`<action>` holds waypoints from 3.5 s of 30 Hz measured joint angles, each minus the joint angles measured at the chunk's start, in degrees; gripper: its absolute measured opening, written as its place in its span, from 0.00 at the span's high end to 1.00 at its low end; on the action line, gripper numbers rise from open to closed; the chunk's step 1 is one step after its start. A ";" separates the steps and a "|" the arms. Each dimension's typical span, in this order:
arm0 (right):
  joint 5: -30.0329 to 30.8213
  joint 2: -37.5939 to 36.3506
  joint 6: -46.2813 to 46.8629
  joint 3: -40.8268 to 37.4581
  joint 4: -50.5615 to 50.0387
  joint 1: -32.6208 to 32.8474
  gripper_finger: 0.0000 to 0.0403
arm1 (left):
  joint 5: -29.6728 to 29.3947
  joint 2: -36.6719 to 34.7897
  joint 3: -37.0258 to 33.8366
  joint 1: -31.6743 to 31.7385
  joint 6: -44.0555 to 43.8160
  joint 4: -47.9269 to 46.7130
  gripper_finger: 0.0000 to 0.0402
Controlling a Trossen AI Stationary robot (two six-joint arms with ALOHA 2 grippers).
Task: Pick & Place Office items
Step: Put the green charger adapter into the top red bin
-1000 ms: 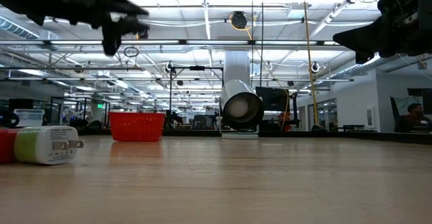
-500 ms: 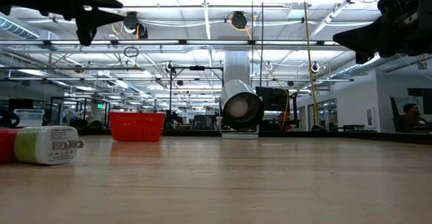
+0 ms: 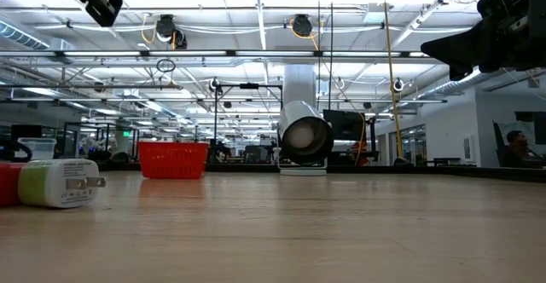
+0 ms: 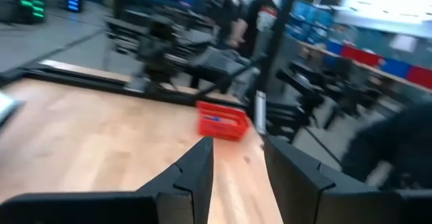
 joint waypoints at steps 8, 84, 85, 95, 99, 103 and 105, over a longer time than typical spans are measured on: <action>0.00 -0.01 -0.01 0.00 0.00 -0.01 1.00 | -12.91 11.59 0.00 -17.81 0.55 5.54 0.67; 0.00 -0.01 -0.01 0.00 0.00 0.00 1.00 | -4.03 71.29 23.26 -18.70 -0.26 -14.33 0.60; 0.00 -0.01 0.00 -0.01 0.00 0.00 1.00 | -4.05 71.29 23.26 -18.67 -0.18 -14.33 0.61; 0.00 -0.01 -0.01 0.01 0.00 0.00 1.00 | -3.83 71.35 23.21 -18.67 -0.02 -14.66 0.58; 0.00 -0.01 -0.02 0.01 0.00 -0.01 1.00 | -4.20 71.38 23.19 -18.67 -0.77 -14.39 0.58; 0.00 -0.01 -0.01 0.01 0.01 0.01 1.00 | -4.16 71.38 23.17 -18.70 -0.92 -14.35 0.61; 0.00 -0.01 -0.01 0.01 0.00 -0.01 1.00 | -4.16 71.38 23.17 -18.67 -0.96 -14.33 0.62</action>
